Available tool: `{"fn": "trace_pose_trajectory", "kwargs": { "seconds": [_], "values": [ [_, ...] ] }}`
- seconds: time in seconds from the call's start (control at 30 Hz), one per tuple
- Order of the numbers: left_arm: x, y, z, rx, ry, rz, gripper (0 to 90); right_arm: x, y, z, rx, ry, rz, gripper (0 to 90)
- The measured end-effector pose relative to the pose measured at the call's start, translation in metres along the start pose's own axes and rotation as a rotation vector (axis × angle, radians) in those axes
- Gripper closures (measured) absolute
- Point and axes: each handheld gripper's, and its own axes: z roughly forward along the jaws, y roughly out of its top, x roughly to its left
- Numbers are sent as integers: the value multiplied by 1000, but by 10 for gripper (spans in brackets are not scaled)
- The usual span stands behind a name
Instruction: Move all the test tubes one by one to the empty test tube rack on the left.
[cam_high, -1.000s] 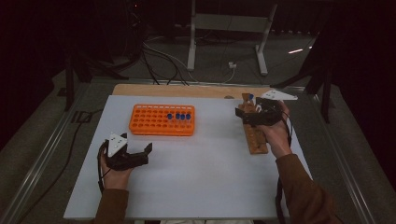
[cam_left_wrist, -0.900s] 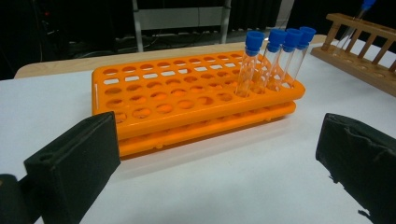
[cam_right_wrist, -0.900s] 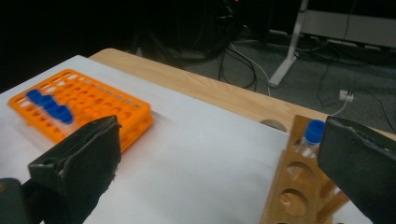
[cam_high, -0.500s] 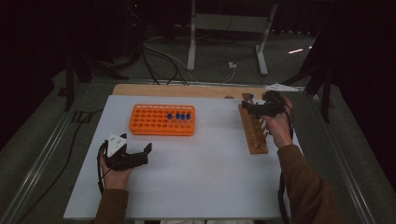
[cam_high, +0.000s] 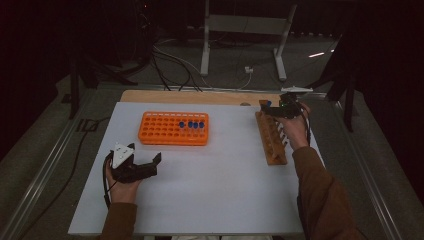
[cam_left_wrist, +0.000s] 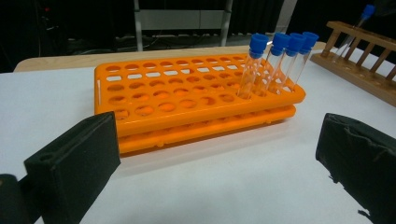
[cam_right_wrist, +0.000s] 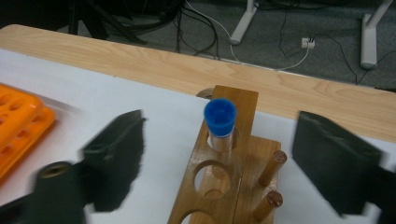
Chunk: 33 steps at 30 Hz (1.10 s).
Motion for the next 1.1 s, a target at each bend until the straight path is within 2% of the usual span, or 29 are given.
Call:
{"fn": "trace_pose_trajectory", "kwargs": {
  "seconds": [0.07,0.13,0.17,0.23,0.27,0.4,0.57,0.7,0.83,1.1],
  "values": [
    [0,0,0,-2,0,-5,8,-1,0,4,1,-4,0,336],
    [1,0,-1,-2,2,-5,8,-1,1,9,12,-9,-9,462],
    [1,0,-1,-3,1,-6,8,0,1,11,15,-27,-21,486],
    [2,0,-1,-3,2,-7,8,1,1,14,24,-22,-42,560],
    [2,0,-1,-4,2,-8,8,2,2,16,29,-37,-55,594],
    [3,-1,-2,-6,3,-12,8,2,2,20,30,-65,-65,742],
    [4,-1,-3,-9,7,-16,8,1,1,24,33,-61,-43,756],
    [4,-1,-3,-8,8,-16,8,6,1,25,48,-77,-80,758],
    [3,-1,-3,-8,6,-15,8,8,0,25,48,-87,-89,766],
    [3,-1,-2,-5,8,-10,8,10,3,14,-6,-97,-73,767]
  ]
}}
